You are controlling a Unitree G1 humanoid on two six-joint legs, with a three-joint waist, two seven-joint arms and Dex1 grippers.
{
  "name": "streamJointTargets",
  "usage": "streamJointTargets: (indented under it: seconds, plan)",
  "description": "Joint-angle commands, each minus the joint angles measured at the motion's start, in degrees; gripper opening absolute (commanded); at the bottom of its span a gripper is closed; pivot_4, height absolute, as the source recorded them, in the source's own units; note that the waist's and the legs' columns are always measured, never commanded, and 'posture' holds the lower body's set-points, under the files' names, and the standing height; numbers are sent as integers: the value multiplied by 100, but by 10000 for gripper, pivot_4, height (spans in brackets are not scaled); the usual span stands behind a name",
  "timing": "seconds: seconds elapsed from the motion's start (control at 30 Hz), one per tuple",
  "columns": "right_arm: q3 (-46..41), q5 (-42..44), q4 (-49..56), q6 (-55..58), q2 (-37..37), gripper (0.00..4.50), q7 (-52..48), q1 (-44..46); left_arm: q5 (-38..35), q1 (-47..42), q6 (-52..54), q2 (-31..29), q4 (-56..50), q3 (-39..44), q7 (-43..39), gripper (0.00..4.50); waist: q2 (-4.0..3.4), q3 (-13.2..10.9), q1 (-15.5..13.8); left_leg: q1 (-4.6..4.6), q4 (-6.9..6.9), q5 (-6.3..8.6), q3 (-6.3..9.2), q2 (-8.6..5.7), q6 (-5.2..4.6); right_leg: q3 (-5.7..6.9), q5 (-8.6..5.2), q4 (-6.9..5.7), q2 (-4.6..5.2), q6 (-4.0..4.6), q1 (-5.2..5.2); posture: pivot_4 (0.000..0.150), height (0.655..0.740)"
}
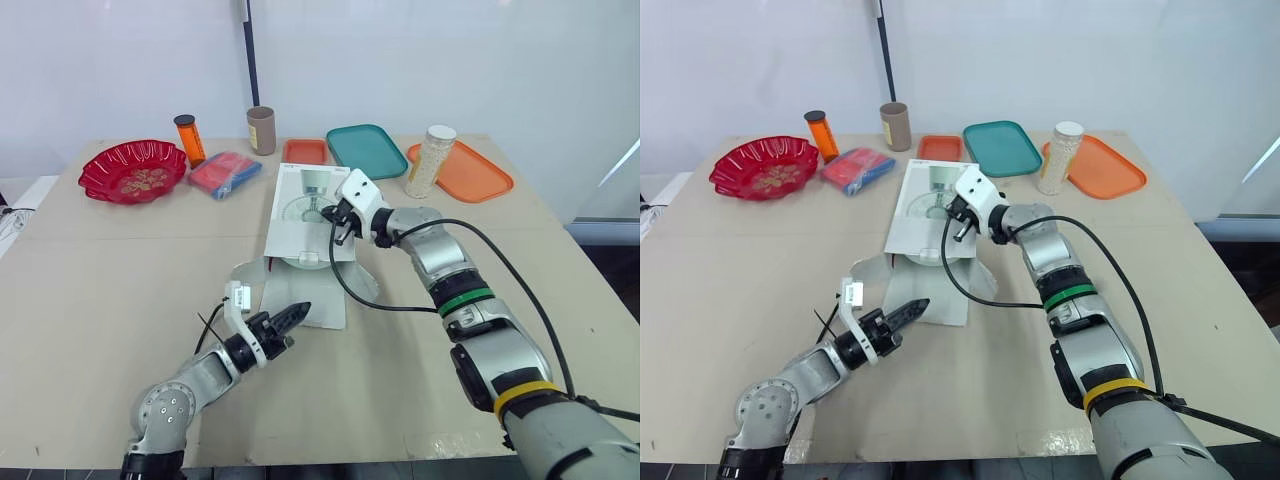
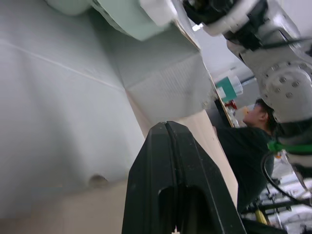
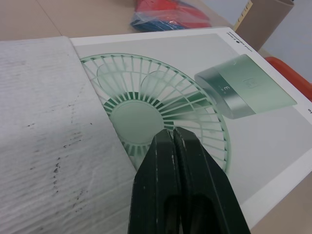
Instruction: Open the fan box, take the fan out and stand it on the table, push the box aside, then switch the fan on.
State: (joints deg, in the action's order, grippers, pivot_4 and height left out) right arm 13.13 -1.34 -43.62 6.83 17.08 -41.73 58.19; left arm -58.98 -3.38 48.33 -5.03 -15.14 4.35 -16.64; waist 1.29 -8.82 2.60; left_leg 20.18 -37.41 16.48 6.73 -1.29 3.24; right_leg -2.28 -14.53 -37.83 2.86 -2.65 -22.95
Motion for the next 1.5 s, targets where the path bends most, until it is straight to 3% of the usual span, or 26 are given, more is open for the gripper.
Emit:
streamJointTargets:
  seconds: [0.03,0.17,0.2,0.33,0.37,0.9,1.5]
  plan:
    - [68,-229,-418,33,25,108,-48,-12,-380,-86,-121,340,52,177,35,2619,0,0,1,0,0,0,1,0,0,0,0,0,0,0,0,1500,7400]
    - [64,-271,-633,-81,23,0,-44,68,-384,-165,-228,616,222,245,109,13980,0,0,1,2,0,0,1,-2,0,0,1,6,2,-3,1,1500,7400]
    - [63,-282,-689,-110,16,0,-39,89,-355,-227,-274,693,334,270,126,19092,0,0,0,2,0,0,1,-1,0,0,2,8,1,-3,2,1500,7400]
    - [53,-308,-792,-167,-6,0,-49,137,-235,-487,-357,878,802,259,102,30329,0,0,0,2,-1,-1,1,-2,1,-1,3,11,-2,-5,5,1500,7400]
    - [53,-320,-800,-178,-6,0,-56,145,-157,-526,-408,910,882,243,91,34876,0,0,0,2,-1,-1,2,-2,1,0,3,14,-2,-6,6,1500,7400]
    - [1,-410,-794,-209,57,0,-145,207,97,-1233,-880,1323,2059,375,-42,34876,-1,0,-3,3,1,-1,6,-1,2,1,7,30,-4,-11,12,1500,7400]
    - [-5,-441,-789,-229,27,0,-150,194,91,-1697,-962,1607,2266,474,-88,34876,-3,-1,-7,14,3,-3,8,-1,5,2,14,46,-4,-18,10,1500,7400]
